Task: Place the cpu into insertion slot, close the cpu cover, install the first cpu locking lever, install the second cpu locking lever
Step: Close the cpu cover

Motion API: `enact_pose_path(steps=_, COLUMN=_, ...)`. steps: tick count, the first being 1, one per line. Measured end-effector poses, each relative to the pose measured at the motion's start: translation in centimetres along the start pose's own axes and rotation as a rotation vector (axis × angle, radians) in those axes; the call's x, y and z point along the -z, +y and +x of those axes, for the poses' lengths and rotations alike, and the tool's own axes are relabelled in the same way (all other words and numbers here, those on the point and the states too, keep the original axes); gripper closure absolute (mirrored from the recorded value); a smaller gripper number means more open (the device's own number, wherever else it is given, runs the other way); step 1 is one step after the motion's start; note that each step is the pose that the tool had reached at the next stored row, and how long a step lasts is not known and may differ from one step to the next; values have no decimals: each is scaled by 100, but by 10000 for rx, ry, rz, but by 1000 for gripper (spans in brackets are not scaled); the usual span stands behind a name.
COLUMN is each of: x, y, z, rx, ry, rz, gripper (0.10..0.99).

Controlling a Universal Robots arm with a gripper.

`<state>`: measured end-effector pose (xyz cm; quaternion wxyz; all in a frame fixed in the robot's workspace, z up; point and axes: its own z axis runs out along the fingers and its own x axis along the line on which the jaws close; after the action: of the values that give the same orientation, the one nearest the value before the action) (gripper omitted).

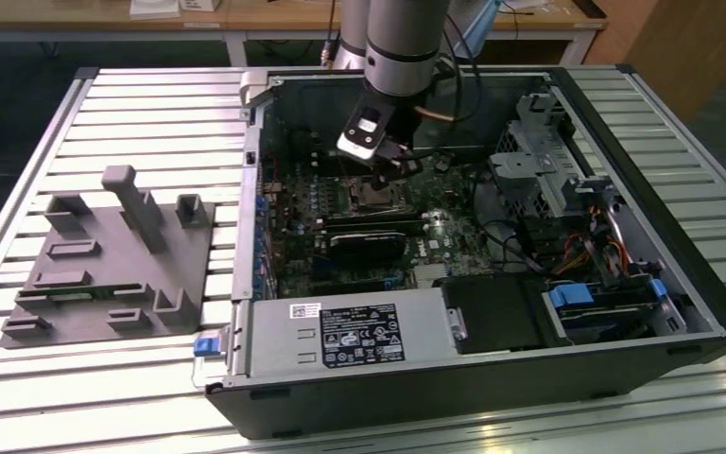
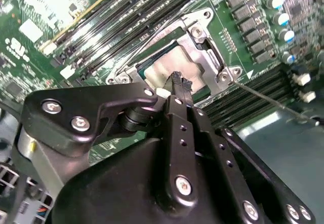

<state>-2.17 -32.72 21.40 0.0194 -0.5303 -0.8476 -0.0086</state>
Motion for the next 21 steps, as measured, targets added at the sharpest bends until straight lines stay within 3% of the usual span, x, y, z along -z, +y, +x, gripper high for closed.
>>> enact_pose_path(steps=21, x=-4, y=0, z=0, rx=3817, ry=-22, rz=159, gripper=980)
